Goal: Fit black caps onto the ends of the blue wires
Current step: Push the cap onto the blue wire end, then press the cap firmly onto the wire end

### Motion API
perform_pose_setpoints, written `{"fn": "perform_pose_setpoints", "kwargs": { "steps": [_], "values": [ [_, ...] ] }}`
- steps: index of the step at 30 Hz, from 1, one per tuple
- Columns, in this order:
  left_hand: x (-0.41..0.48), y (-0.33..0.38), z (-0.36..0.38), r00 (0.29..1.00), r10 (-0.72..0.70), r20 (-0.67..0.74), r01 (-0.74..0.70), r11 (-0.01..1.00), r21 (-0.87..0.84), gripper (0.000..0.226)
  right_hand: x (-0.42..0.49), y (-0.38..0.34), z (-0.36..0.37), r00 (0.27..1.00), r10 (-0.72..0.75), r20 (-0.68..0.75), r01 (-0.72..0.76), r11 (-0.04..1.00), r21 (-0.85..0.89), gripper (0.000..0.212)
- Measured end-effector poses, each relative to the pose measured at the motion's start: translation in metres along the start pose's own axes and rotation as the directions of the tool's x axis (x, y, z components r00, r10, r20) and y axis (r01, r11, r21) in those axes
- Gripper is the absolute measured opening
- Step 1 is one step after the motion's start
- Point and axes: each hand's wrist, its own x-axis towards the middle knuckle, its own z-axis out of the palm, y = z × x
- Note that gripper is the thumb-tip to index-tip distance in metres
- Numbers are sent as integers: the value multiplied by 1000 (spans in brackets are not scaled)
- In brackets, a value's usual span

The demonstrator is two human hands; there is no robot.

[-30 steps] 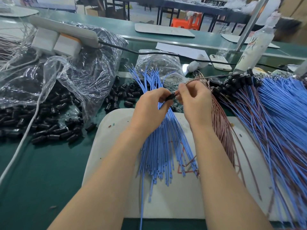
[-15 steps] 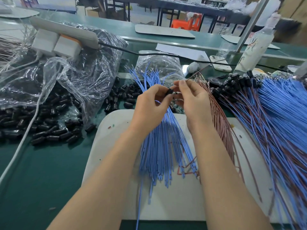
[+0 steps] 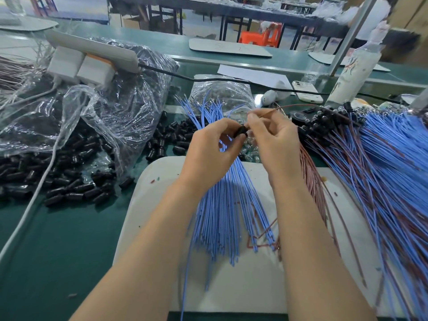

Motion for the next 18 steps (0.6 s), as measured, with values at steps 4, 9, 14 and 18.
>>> {"fn": "perform_pose_setpoints", "kwargs": {
  "steps": [4,9,14,18],
  "values": [
    [0,2,0,999,-36,25,37,998,-43,7,2,-6,-4,972,234,19,-222,892,394,23],
    [2,9,2,988,-118,95,138,958,-252,8,-2,-13,2,952,214,218,-257,946,196,36],
    [6,6,-5,965,-260,39,245,834,-494,10,-4,-14,1,917,219,332,-258,963,77,29],
    [14,-3,-11,823,-543,166,459,465,-757,16,-11,-14,9,890,174,421,-186,983,-14,30]
  ]
}}
